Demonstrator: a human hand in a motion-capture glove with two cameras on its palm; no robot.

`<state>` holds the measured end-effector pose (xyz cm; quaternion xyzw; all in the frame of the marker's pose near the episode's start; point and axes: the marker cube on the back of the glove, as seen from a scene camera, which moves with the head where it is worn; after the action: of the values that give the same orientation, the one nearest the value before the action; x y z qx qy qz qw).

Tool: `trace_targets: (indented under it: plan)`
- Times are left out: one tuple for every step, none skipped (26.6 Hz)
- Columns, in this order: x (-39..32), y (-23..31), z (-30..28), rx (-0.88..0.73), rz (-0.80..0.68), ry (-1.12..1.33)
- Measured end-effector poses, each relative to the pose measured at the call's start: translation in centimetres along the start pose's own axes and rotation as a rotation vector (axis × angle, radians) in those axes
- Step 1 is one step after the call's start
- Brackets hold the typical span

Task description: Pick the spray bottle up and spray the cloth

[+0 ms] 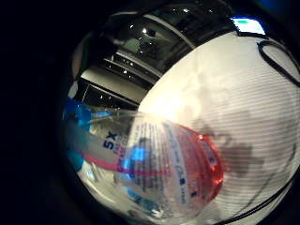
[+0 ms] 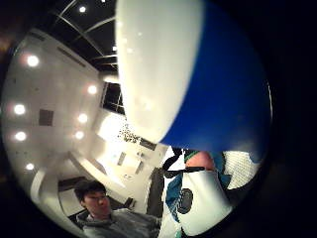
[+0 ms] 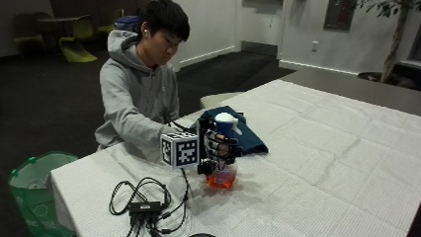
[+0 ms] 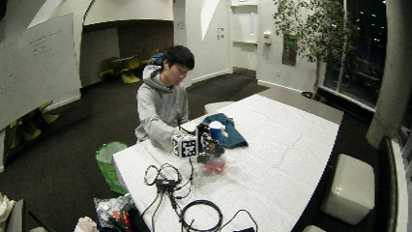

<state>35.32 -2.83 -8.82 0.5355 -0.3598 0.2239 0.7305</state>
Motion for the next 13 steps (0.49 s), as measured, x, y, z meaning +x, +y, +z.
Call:
trace_targets:
  plan:
    - [0.0,-0.1,0.1,0.003,0.004,0.001]
    - [0.0,-0.3,0.2,0.005,0.008,0.004]
    - [0.0,-0.4,0.3,0.007,0.011,0.008]
    - [0.0,-0.6,0.4,0.008,0.015,0.013]
    - [0.0,-0.8,0.4,0.009,0.018,0.017]
    - [-0.1,-1.0,0.5,0.009,0.021,0.021]
    - [-0.1,-1.1,0.6,0.008,0.024,0.025]
    - [-0.2,-1.3,0.7,0.006,0.027,0.029]
    - [-0.2,-1.4,0.8,0.002,0.032,0.033]
    - [-0.3,-1.5,0.9,-0.004,0.036,0.038]
    - [-0.3,-1.7,1.0,-0.013,0.042,0.043]
    - [-0.4,-1.8,1.2,-0.024,0.048,0.049]
    - [-0.5,-1.9,1.4,-0.037,0.055,0.057]
